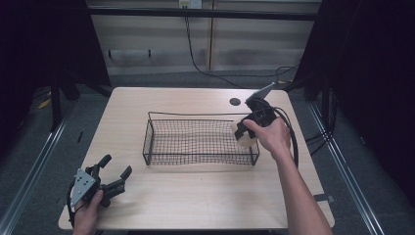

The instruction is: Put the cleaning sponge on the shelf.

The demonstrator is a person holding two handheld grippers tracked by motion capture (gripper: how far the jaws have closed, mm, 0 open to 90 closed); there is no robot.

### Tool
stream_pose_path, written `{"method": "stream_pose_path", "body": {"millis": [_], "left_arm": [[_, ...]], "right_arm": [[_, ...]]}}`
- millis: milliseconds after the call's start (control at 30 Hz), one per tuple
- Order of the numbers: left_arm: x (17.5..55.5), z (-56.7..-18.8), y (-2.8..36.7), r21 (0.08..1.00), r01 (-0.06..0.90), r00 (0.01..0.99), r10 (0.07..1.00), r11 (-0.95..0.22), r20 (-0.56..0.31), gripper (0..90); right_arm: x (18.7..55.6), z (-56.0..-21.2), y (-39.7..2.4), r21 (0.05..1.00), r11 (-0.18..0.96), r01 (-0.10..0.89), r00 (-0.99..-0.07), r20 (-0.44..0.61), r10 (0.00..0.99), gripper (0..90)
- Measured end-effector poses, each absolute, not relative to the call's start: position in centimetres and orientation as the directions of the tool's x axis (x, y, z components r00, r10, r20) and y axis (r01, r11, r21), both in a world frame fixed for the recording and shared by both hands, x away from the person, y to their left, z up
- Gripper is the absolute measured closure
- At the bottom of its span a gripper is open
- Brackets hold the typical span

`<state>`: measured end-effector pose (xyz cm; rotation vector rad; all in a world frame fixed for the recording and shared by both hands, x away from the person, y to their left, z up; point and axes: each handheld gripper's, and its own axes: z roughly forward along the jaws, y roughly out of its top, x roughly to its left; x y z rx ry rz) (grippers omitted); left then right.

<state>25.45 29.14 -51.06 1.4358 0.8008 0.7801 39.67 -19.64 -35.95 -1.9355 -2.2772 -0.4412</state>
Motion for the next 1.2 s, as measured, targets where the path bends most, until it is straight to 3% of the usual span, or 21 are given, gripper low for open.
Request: {"method": "stream_pose_path", "body": {"millis": [567, 1200], "left_arm": [[25.4, -51.1, 29.2, 1.0, 0.017, 0.531, 0.848, -0.006, -0.004, 15.7], [25.5, -51.1, 29.2, 1.0, 0.016, 0.534, 0.846, -0.008, -0.002, 15.7]], "right_arm": [[40.4, -39.4, -19.4, 0.109, 0.048, 0.993, -0.072, 0.235, 0.969, 29.5], [40.1, -41.5, -18.1, 0.069, 0.043, 0.997, -0.054, 0.175, 0.983, 29.4]]}}
